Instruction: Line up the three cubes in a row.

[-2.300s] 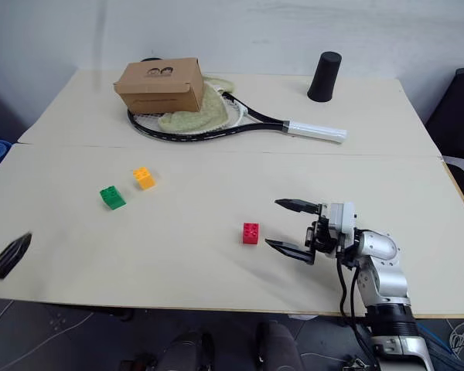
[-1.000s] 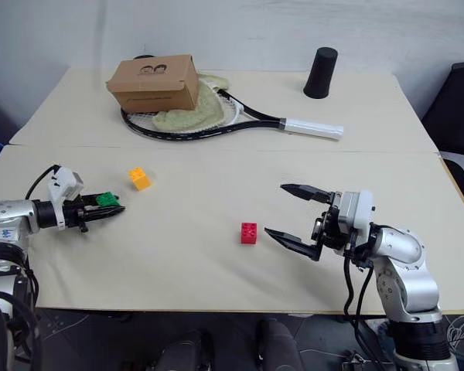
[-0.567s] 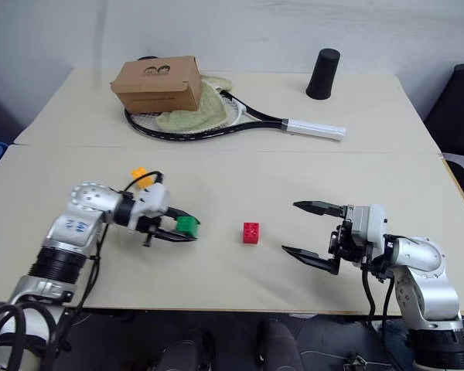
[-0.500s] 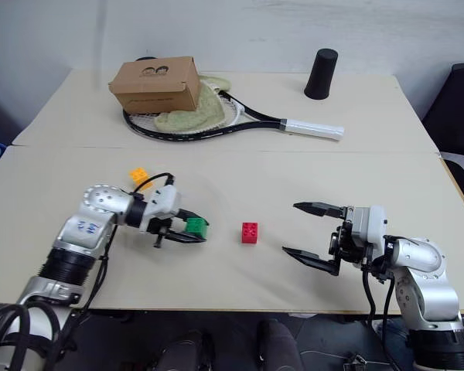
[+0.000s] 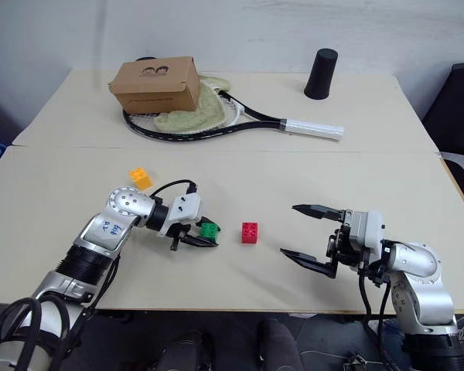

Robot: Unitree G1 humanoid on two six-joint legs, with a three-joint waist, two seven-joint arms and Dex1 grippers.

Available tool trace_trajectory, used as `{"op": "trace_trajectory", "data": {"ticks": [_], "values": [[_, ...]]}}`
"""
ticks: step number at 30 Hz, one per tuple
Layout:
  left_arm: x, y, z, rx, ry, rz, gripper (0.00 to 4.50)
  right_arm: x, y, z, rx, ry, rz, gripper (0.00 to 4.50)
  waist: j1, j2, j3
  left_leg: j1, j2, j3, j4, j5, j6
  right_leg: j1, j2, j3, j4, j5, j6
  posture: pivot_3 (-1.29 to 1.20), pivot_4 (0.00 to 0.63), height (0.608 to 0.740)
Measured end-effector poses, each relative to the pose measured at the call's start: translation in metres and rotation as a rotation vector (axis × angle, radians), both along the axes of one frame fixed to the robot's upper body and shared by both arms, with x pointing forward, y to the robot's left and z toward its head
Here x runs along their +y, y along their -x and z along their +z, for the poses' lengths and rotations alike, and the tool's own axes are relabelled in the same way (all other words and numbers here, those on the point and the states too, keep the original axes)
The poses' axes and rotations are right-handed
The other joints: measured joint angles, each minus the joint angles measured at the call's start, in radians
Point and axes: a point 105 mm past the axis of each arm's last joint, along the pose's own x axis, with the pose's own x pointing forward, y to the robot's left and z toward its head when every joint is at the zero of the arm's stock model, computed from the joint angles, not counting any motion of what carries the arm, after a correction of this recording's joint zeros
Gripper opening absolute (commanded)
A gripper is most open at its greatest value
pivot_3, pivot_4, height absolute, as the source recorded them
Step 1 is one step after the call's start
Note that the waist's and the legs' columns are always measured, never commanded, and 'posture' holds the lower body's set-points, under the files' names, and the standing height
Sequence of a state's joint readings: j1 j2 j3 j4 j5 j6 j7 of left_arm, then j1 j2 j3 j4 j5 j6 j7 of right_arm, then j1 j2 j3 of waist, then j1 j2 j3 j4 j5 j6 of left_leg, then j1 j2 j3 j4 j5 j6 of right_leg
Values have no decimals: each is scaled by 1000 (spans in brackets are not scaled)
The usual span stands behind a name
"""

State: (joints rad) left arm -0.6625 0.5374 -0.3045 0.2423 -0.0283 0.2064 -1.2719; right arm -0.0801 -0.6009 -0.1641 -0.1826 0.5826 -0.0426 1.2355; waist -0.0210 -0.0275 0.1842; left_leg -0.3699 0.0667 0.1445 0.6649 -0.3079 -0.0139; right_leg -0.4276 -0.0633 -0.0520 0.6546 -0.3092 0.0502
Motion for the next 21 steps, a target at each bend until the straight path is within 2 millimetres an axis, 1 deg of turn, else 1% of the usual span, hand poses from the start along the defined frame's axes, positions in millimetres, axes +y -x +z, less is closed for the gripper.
{"op": "trace_trajectory", "data": {"ticks": [1,2,3,4,7,8,11,13,15,17,19,21], "values": [[0,0,0,0,-1,0,2252,0,0,0,0,-1,-1,4500,1,0,0,0,0,0,0,0,0,0,0,0,0,0,0,0,150,740],[0,0,-2,2,-10,-2,2494,0,0,0,0,-1,-2,4500,1,0,0,0,0,0,0,0,0,0,0,0,0,0,0,0,150,740],[0,1,-3,3,-12,-4,2843,0,0,-1,2,-2,-3,4500,1,0,0,0,0,0,0,0,0,0,0,0,0,0,0,0,150,740],[0,1,-2,1,-11,-6,3086,0,0,-1,4,-3,-3,4500,2,0,0,0,0,0,0,0,0,0,0,0,0,0,0,0,150,740],[2,0,0,-23,-6,-12,4002,1,0,-2,6,-13,-2,4500,2,0,0,0,0,0,1,0,0,0,0,0,0,0,0,0,150,740],[5,0,2,-35,-1,-7,4002,2,0,-2,6,-13,0,4500,2,0,0,0,0,0,0,0,0,0,0,0,0,0,0,0,150,740],[29,-4,9,-80,-5,60,4002,1,0,-3,11,-15,-1,4500,-7,0,0,0,2,0,0,0,0,0,-1,1,0,0,0,0,150,740],[45,-3,15,-104,7,101,4002,0,-1,-6,23,-17,-5,4500,-8,0,0,1,4,0,0,-1,-1,-1,-1,2,0,0,-1,0,150,740],[59,3,19,-108,50,136,4002,0,-2,-6,25,-18,2,4500,-8,0,0,1,6,1,0,-1,-2,-1,-1,3,0,0,-1,0,150,740],[78,14,22,-108,83,179,4002,2,-2,-5,20,-19,16,4500,-10,0,0,1,7,1,0,-1,-2,-1,-1,3,0,-1,-1,0,150,740],[99,25,23,-114,114,235,4002,3,-3,-5,19,-19,28,4500,-9,0,0,1,7,1,0,-2,-2,-1,-1,3,0,-1,-2,0,150,740],[126,41,23,-112,190,347,4002,5,-5,-6,22,-27,39,4500,-12,0,0,2,8,2,0,-3,-2,-1,-2,2,1,-1,-2,0,150,740]]}}
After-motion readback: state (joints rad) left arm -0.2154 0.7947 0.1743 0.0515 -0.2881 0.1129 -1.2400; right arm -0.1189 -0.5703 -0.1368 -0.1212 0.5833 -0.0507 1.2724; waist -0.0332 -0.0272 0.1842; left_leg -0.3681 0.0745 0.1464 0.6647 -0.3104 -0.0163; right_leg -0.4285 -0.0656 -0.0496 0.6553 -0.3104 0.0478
